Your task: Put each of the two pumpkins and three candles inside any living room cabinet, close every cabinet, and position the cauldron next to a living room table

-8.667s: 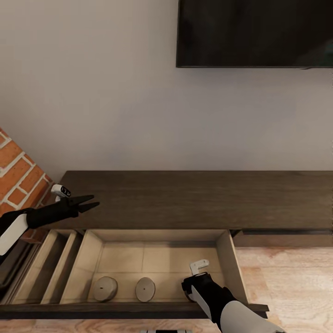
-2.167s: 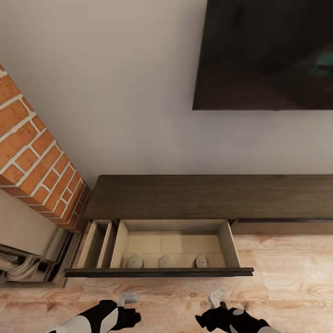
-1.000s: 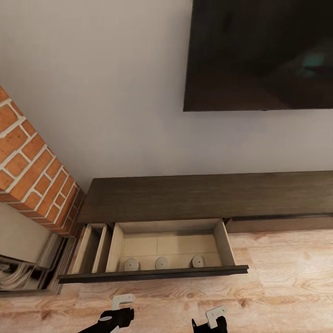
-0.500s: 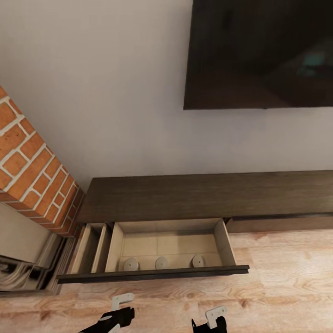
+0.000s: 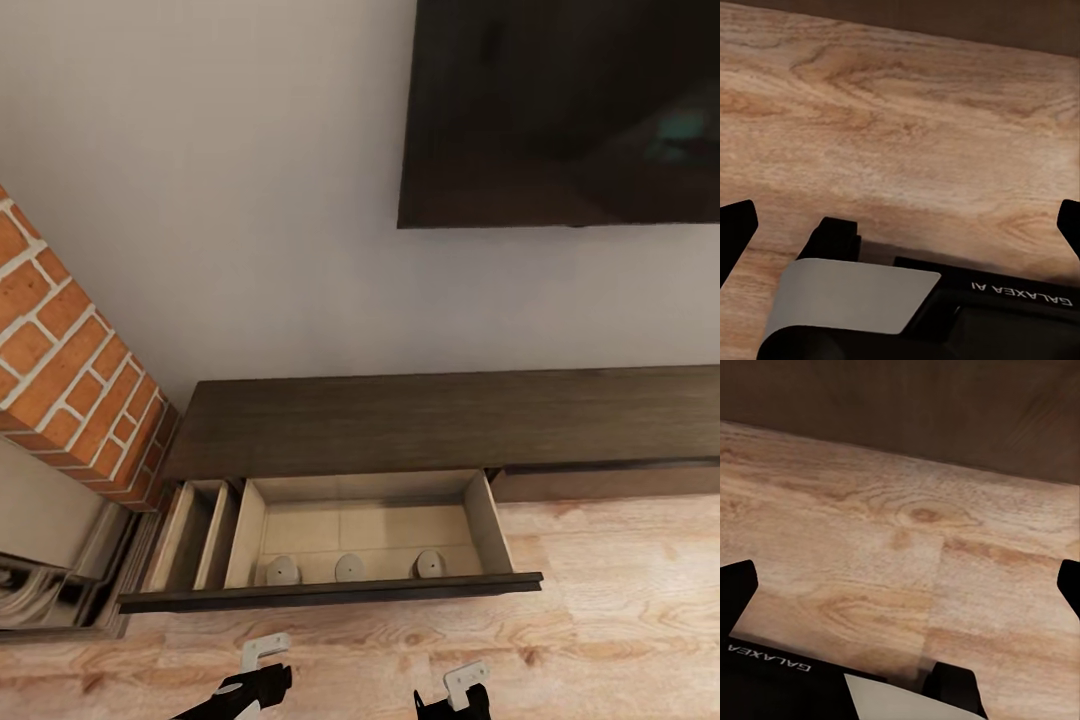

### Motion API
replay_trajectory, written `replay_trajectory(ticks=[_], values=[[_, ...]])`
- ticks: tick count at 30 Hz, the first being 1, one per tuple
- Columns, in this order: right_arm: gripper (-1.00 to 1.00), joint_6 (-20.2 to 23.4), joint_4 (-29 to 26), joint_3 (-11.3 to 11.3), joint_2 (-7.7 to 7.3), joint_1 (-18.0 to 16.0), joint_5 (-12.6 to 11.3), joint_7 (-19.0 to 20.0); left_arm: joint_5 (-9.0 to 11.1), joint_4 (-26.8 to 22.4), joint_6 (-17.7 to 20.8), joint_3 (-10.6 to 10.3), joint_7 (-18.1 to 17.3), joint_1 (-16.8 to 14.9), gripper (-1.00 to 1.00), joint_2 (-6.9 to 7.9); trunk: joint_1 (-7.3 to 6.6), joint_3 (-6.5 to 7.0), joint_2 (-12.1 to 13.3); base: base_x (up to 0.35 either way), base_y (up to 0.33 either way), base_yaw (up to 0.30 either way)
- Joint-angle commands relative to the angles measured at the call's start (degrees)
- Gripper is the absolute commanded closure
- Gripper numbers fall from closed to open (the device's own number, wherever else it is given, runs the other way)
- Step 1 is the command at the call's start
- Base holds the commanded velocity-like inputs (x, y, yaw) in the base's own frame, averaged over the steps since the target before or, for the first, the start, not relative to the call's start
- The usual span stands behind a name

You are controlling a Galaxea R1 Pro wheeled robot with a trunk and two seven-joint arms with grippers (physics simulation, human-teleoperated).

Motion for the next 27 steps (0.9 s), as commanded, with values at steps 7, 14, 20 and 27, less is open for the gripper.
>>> replay_trajectory(ticks=[7, 14, 20, 27], values=[[-1.0, 0.0, 0.1, 0.0, 0.03, 0.0, 0.0, 0.0, 0.0, 0.0, 0.0, 0.0, 0.0, 0.0, -1.0, 0.04, 1.54, -1.26, -2.8, 0.0, 0.0, 0.0], [-1.0, 0.0, 0.1, 0.0, 0.01, 0.0, 0.0, 0.0, 0.0, 0.0, 0.0, 0.0, 0.0, 0.0, -1.0, 0.06, 3.08, -2.52, -5.6, 0.0, 0.0, 0.0], [-1.0, 0.0, 0.1, 0.0, 0.0, 0.0, 0.0, 0.0, 0.0, 0.0, 0.0, 0.0, 0.0, 0.0, -1.0, 0.06, 4.4, -3.4, -8.0, 0.0, 0.0, 0.0], [-1.0, 0.0, 0.1, 0.0, 0.0, 0.0, 0.0, 0.0, 0.0, 0.0, 0.0, 0.0, 0.0, 0.0, -1.0, 0.06, 5.94, -4.04, -10.8, 0.0, 0.0, 0.0]])
